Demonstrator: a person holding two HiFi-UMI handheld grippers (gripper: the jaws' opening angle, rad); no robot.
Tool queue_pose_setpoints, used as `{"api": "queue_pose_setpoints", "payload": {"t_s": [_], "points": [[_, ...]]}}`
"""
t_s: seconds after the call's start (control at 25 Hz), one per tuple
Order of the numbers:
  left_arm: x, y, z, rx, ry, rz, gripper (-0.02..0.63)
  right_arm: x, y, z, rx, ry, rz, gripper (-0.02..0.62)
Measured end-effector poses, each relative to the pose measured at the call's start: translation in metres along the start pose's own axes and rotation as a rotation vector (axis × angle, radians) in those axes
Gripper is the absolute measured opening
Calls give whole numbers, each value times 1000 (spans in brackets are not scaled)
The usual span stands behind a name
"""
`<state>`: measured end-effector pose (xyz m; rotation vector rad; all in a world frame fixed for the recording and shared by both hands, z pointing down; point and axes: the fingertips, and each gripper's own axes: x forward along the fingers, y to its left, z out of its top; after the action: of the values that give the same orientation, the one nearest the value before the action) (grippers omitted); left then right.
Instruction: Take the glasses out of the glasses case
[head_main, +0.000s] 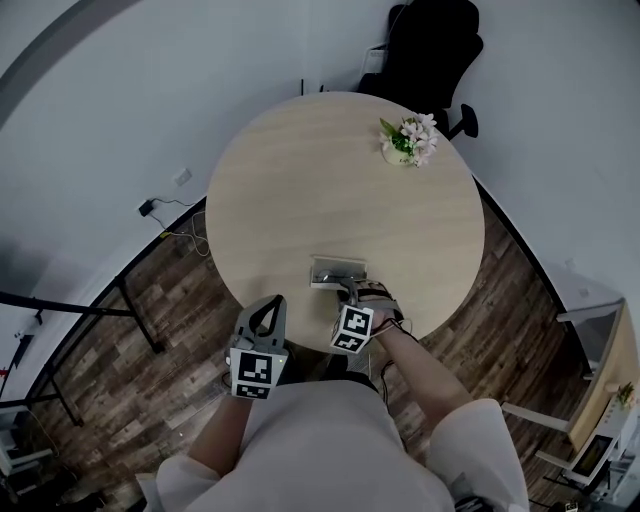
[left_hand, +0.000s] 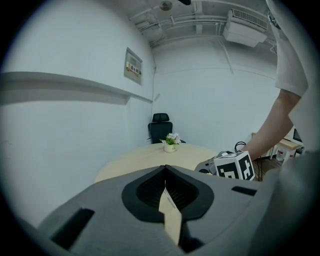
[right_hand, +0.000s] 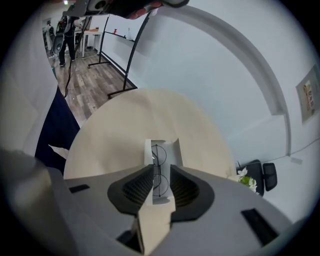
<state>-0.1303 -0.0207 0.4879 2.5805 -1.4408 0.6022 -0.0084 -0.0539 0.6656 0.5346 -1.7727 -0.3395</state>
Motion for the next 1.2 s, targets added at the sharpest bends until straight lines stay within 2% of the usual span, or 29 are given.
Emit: {"api": "queue_pose_setpoints", "payload": {"t_s": [0.52, 0.96, 1.2], "points": [[13, 21, -13, -40, 48, 39, 5, 61, -7, -15, -54, 69, 118, 98], [17, 39, -29, -98, 89, 66, 5, 83, -2, -16, -39, 89, 297, 80], [16, 40, -34, -108, 94, 70, 5, 87, 3, -17, -26, 139, 406, 57]]}}
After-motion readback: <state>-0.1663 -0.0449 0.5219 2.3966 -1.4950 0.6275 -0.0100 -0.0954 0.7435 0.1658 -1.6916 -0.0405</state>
